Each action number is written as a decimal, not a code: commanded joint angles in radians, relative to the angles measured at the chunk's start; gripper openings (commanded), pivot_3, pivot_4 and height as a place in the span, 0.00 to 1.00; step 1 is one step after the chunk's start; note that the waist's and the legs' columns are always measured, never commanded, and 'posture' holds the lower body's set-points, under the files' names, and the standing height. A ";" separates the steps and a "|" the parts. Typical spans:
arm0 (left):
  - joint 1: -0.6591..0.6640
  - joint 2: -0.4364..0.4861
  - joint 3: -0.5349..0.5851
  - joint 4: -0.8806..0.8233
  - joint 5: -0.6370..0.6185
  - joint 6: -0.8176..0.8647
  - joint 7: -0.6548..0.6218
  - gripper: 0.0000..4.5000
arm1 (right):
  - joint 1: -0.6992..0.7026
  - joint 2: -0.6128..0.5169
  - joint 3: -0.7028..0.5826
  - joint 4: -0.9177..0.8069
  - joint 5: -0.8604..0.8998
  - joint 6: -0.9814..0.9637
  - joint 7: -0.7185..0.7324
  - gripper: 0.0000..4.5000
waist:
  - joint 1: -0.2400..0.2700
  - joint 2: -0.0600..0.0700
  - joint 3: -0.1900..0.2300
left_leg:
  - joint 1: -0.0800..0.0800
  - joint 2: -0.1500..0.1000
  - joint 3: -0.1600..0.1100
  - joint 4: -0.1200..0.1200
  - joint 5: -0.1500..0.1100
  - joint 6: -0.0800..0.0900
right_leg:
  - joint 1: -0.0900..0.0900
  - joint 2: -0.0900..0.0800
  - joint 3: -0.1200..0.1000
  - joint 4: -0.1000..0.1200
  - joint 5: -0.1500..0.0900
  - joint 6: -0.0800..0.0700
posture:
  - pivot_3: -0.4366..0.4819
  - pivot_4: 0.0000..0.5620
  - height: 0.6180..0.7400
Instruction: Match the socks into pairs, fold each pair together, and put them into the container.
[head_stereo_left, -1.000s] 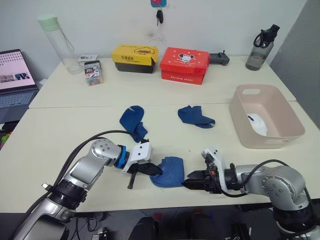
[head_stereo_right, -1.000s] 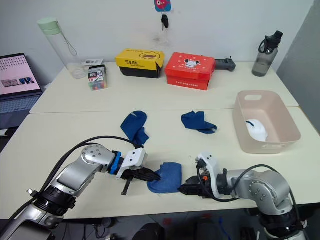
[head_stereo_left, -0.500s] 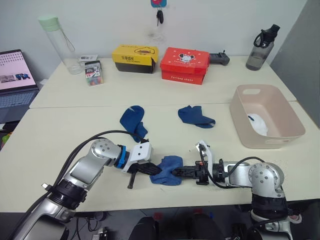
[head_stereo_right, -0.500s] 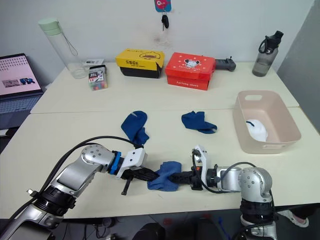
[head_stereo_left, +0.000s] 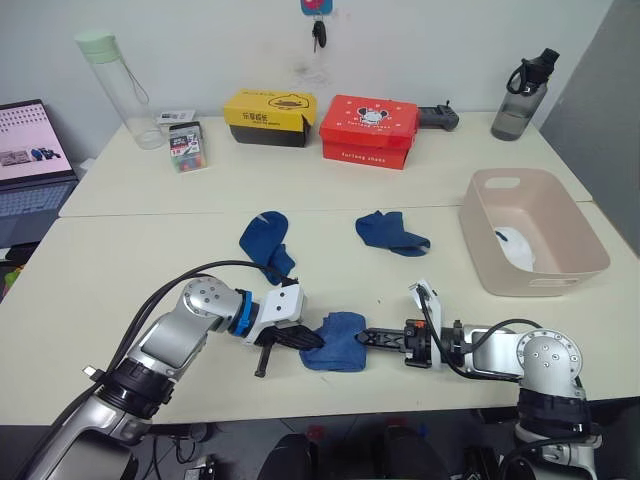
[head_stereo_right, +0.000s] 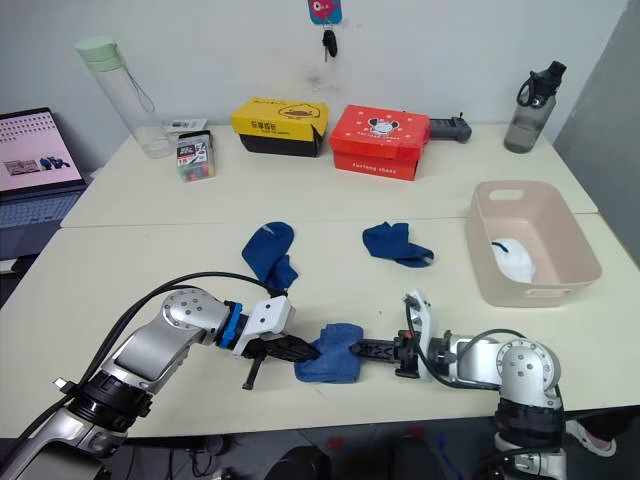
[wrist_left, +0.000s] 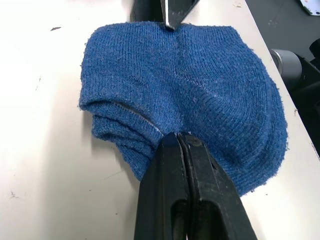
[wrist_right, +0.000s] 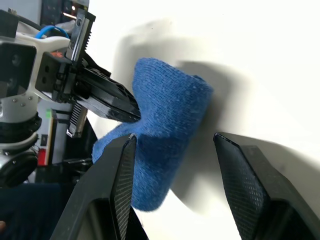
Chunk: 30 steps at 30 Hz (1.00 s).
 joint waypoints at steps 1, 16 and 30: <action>0.005 0.004 -0.020 0.029 0.049 0.008 0.012 0.00 | -0.007 0.051 0.020 -0.006 0.013 0.008 -0.039 0.59 | 0.000 0.000 0.000 | 0.000 0.000 0.000 0.000 0.000 0.000 | 0.000 0.000 0.000 0.000 0.000 0.000 | 0.48 0.27 1.00; 0.006 -0.013 0.002 0.020 0.021 0.041 0.019 0.00 | -0.025 0.066 0.042 -0.033 0.004 0.007 -0.053 0.03 | 0.000 0.000 0.000 | 0.000 0.000 0.000 0.000 0.000 0.000 | -0.001 0.000 0.001 0.001 0.000 0.000 | 0.48 0.27 1.00; -0.307 -0.196 0.189 -0.050 -0.248 0.420 0.154 0.08 | -0.013 -0.388 0.072 -0.383 -0.079 -0.305 0.177 0.02 | 0.002 -0.004 0.004 | -0.004 -0.001 -0.001 0.002 0.000 0.000 | -0.001 0.000 -0.002 -0.001 0.000 0.000 | 0.48 0.27 1.00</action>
